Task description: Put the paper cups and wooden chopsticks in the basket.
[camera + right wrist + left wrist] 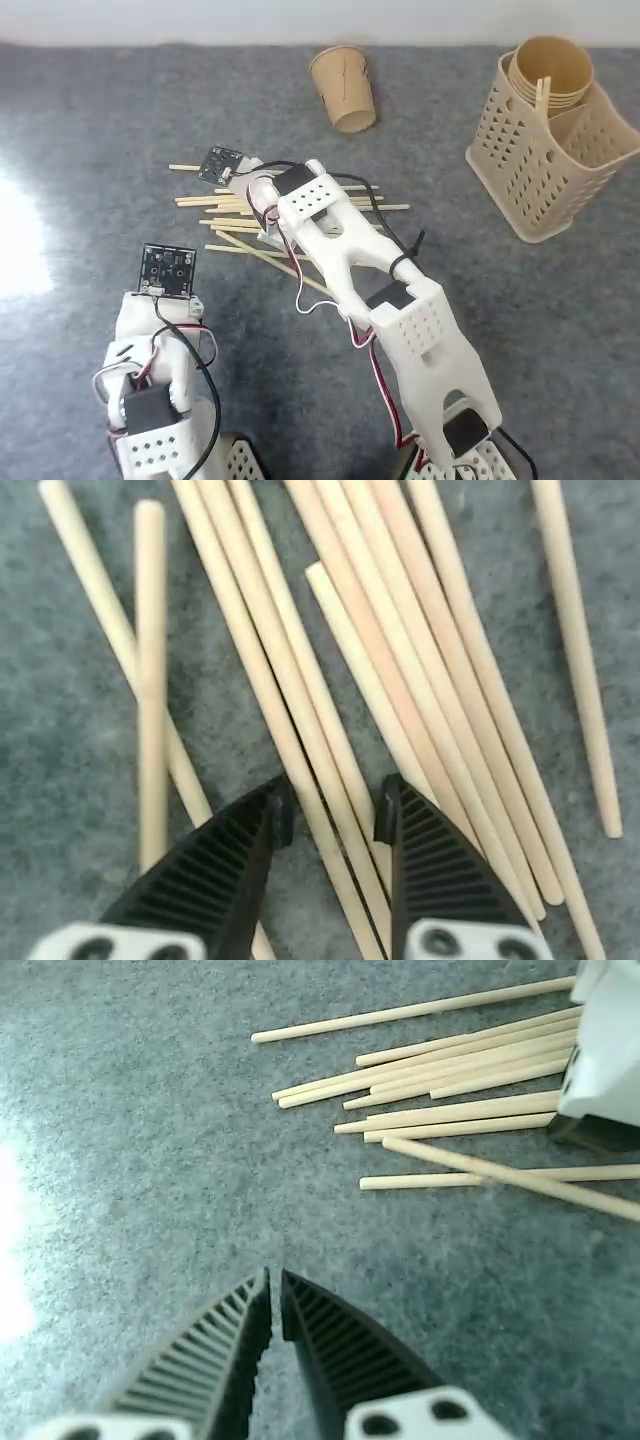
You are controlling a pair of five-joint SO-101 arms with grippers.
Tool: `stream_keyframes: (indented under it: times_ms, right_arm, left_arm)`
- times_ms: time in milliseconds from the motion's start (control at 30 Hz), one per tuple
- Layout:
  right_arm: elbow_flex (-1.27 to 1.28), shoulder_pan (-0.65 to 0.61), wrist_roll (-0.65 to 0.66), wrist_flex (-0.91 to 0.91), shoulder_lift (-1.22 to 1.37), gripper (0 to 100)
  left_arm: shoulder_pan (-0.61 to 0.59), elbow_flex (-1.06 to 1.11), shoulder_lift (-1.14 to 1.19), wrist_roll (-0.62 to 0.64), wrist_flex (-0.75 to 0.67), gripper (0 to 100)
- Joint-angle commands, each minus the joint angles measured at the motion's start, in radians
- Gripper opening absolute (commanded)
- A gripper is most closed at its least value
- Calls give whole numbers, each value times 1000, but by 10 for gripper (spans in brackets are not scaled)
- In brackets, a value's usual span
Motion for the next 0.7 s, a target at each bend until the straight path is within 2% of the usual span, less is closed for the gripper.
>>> stream_keyframes:
  times_ms: [0,100,233,300,667]
  right_arm:
    - [-78,33,18,54,16,144]
    - [-124,41,78,113,47,136]
    - [-186,35,132,159,94,0]
    - [-218,28,135,183,114,28]
    - [-299,27,201,272,99,8]
  left_arm:
    - [6,-7,-11,-14,-26,15]
    - [6,-5,-11,-14,-26,15]
    - [6,-5,-11,-14,-26,15]
    - [6,-5,-11,-14,-26,15]
    - [6,-4,-11,-15,-28,15]
